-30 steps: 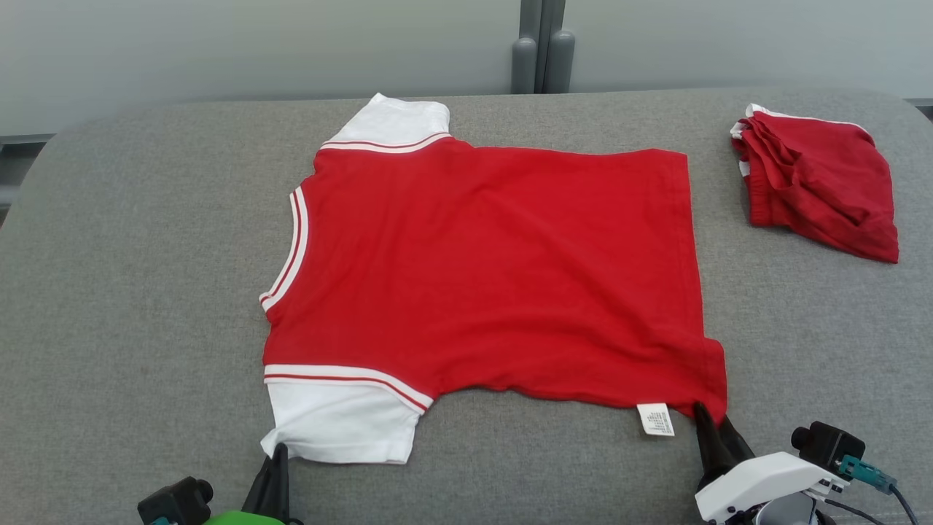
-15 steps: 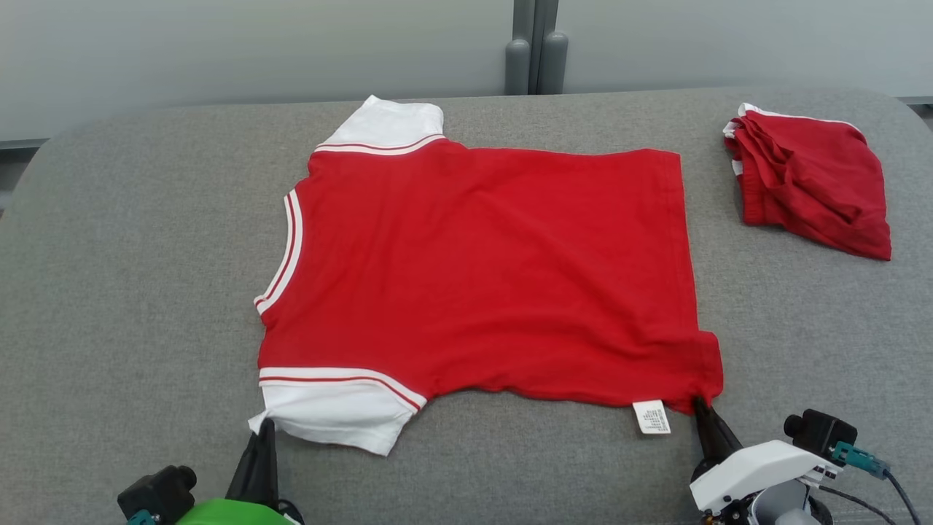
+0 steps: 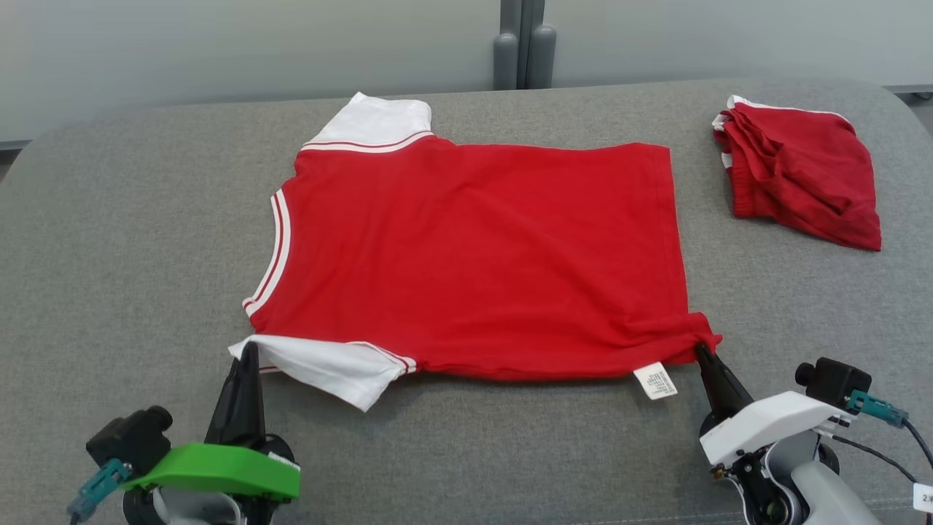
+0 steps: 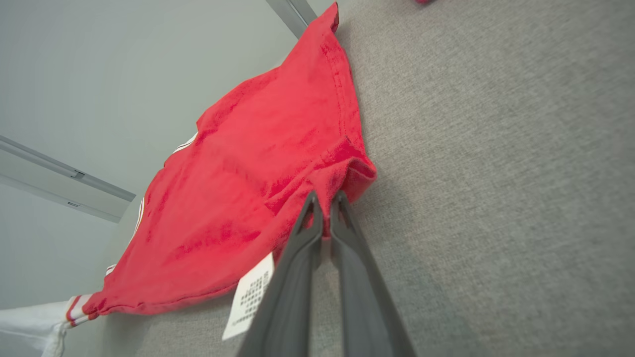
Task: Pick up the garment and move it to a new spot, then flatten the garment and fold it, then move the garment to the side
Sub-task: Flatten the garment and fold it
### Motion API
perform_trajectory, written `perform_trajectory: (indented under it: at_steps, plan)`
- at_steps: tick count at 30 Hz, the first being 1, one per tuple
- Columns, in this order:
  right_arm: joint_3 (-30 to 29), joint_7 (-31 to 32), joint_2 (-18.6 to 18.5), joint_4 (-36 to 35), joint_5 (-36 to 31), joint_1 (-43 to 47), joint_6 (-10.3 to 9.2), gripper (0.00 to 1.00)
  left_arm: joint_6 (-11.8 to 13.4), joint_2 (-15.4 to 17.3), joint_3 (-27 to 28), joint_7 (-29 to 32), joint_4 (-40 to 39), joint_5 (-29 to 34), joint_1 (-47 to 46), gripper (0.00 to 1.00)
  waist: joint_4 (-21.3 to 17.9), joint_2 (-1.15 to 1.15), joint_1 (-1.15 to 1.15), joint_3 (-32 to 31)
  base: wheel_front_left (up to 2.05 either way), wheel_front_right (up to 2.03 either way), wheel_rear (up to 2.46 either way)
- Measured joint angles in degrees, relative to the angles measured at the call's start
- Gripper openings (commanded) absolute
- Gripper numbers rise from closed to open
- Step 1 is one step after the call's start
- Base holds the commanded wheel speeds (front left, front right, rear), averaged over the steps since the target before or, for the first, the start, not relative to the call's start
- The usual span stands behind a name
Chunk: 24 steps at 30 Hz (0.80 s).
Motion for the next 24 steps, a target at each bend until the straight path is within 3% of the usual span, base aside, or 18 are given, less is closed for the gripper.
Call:
perform_trajectory:
  at_steps: [8, 14, 24]
  plan:
    - [0.4, 4.1, -1.7, -0.7, 0.8, -5.6, 0.0, 0.0, 0.2, 0.0, -0.2, 0.0, 0.8, 1.3, -7.9, 0.0, -0.4, 0.0, 0.0, 1.5, 0.0, 0.0, 0.0]
    - [1.0, 8.6, -2.2, 0.4, 0.8, -12.4, -0.05, 0.0, 2.2, 0.0, 0.1, 0.6, 5.1, 2.9, -14.0, 0.0, -1.0, 0.0, 0.0, 3.6, 0.0, 0.0, 0.0]
    - [1.8, 12.3, -2.0, 4.3, -0.8, -21.9, -2.16, 0.0, 3.4, 0.1, 0.4, 1.0, 11.4, 4.6, -23.5, 0.0, -2.7, 0.0, 0.0, 8.6, 0.0, 0.0, 0.0]
